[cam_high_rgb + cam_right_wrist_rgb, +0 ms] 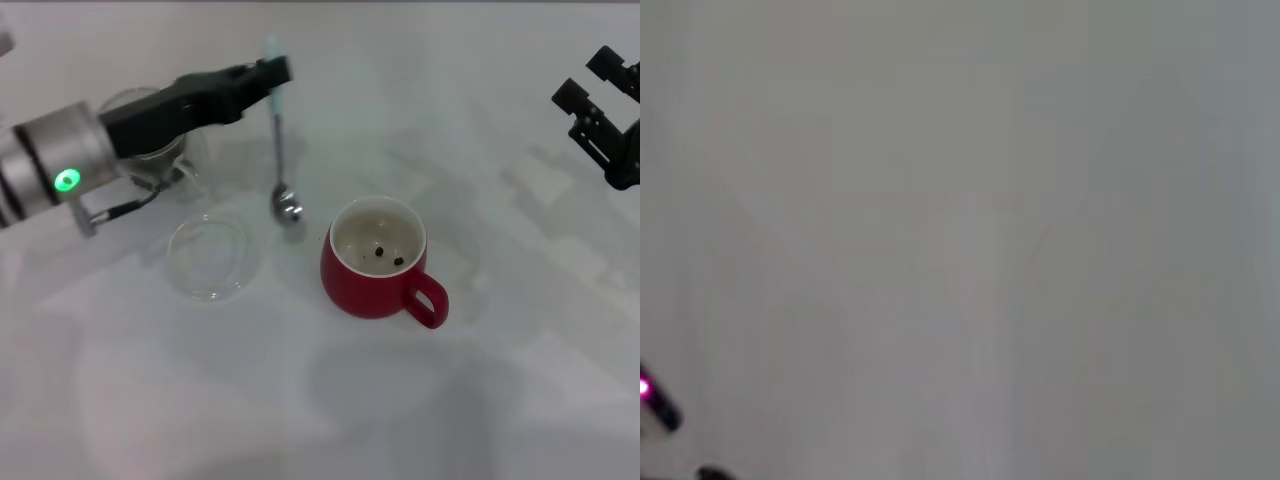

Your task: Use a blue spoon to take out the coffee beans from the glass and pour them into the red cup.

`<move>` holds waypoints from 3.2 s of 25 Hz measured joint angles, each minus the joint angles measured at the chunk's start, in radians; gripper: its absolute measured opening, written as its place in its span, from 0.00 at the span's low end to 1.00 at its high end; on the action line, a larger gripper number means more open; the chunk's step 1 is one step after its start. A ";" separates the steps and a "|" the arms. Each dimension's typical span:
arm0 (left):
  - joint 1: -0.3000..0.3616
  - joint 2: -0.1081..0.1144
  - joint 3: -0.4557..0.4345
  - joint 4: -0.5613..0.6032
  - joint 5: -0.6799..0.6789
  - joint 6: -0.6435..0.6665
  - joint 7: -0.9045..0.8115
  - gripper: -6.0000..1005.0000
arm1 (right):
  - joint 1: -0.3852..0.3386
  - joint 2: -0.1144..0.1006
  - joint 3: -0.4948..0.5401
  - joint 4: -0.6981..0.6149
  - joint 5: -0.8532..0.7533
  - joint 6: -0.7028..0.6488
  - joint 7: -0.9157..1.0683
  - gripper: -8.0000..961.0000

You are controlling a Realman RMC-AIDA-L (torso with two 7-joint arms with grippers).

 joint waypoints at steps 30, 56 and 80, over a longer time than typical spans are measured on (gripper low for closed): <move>0.198 -0.030 0.014 -0.060 -0.035 -0.100 0.025 0.21 | -0.025 0.000 0.000 0.000 0.017 -0.011 0.029 0.57; 0.176 -0.002 0.011 -0.075 -0.036 -0.075 0.109 0.32 | -0.013 -0.017 0.000 0.000 0.025 -0.005 0.027 0.57; 0.470 -0.007 0.006 -0.404 -0.610 0.115 0.533 0.37 | -0.112 0.028 0.002 -0.012 0.141 -0.104 -0.111 0.57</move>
